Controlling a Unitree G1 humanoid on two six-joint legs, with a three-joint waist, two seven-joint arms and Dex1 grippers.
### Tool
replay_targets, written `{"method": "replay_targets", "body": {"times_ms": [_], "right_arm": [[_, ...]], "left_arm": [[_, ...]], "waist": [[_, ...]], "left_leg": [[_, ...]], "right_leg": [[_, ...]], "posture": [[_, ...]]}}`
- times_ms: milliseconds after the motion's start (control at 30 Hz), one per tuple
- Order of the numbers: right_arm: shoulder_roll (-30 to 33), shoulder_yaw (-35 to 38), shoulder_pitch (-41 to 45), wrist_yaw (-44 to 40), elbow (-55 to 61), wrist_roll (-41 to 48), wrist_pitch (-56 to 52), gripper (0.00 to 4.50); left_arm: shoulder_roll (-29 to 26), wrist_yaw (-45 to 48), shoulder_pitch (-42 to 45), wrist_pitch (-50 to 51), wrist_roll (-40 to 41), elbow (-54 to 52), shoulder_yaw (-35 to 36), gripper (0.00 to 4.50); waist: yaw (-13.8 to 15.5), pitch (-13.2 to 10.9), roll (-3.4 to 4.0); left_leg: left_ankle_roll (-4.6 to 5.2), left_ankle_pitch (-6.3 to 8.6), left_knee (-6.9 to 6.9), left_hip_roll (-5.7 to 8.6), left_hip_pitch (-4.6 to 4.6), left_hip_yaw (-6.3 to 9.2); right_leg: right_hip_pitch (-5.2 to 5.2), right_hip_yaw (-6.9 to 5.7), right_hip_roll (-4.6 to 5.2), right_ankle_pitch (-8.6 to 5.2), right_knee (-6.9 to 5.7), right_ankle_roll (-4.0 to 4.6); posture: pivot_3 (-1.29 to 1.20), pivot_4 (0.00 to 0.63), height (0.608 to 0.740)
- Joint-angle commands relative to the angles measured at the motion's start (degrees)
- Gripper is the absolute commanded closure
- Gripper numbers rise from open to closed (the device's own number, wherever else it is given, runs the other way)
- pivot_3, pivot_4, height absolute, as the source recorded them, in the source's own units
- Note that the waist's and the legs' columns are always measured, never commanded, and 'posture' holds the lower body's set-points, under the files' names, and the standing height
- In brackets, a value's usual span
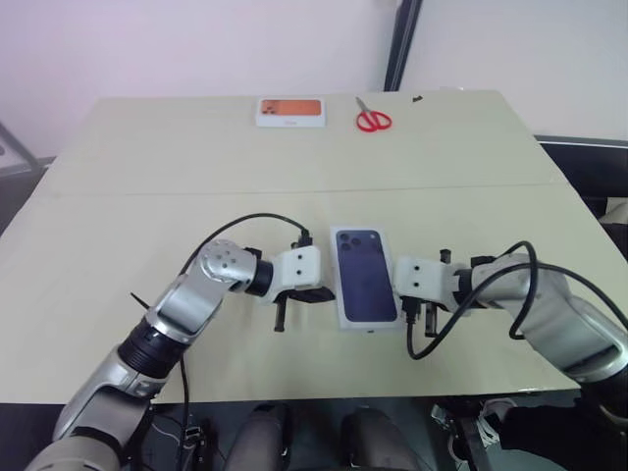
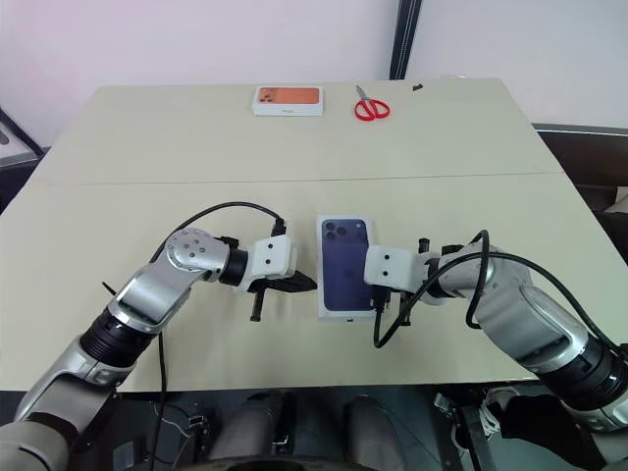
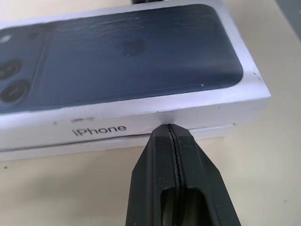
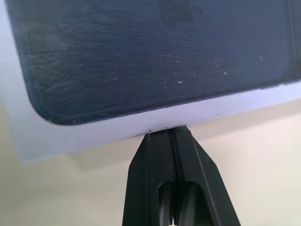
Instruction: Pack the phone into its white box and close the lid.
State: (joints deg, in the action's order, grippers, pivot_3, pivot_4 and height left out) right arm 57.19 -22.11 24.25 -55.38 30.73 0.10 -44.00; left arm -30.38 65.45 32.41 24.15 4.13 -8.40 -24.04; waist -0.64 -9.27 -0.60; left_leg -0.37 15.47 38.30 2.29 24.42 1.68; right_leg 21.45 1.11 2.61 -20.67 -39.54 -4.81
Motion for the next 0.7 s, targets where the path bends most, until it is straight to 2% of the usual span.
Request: {"method": "replay_targets", "body": {"times_ms": [33,700], "right_arm": [[-1.2,0.8,0.8,0.2,2.0,-0.2,0.8,4.48],[-4.0,0.7,1.8,0.6,0.1,-2.7,0.9,4.48]], "left_arm": [[0.8,-1.5,1.4,-1.5,-0.3,0.3,0.6,4.5],[-1.2,0.1,0.8,-1.1,1.4,-1.7,1.5,4.5]], "waist": [[0.0,0.0,0.0],[-0.1,0.0,0.0]], "left_leg": [[0.0,0.0,0.0,0.0,0.0,0.0],[-0.1,-0.06,0.0,0.0,-0.01,0.0]], "right_leg": [[0.0,0.0,0.0,0.0,0.0,0.0],[0.0,0.0,-0.01,0.0,-0.02,0.0]], "posture": [[0.0,0.15,0.74],[0.0,0.15,0.74]]}}
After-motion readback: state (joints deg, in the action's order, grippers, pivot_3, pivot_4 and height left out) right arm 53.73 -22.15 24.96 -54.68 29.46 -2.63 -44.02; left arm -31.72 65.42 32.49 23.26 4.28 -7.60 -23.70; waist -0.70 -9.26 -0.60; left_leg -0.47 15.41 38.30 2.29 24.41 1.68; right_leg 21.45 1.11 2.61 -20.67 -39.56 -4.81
